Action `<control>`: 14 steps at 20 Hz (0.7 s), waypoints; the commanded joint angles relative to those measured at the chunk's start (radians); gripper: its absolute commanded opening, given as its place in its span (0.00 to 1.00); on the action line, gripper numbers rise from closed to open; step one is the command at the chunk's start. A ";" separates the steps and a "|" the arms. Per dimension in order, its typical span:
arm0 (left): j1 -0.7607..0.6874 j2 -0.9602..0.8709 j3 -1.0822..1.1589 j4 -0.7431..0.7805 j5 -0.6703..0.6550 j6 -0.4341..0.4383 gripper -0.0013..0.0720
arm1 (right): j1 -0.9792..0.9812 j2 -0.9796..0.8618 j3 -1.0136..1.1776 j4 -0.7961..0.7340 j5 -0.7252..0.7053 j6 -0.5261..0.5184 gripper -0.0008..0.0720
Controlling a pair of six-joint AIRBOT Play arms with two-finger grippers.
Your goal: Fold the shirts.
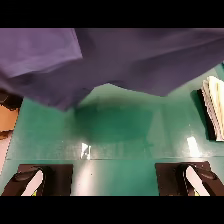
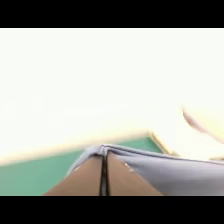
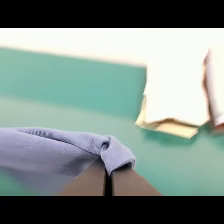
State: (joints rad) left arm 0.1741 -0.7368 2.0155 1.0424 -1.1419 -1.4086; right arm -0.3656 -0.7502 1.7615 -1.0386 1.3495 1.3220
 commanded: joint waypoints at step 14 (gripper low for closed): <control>-0.010 -0.423 -0.635 -0.021 -0.069 0.037 0.04 | 0.175 -0.526 -0.241 -0.188 0.167 0.076 0.04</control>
State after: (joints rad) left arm 0.1711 -1.0443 1.5215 1.0462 -1.2140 -1.4071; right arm -0.2646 -1.1591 1.6596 -1.1351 1.5352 1.3811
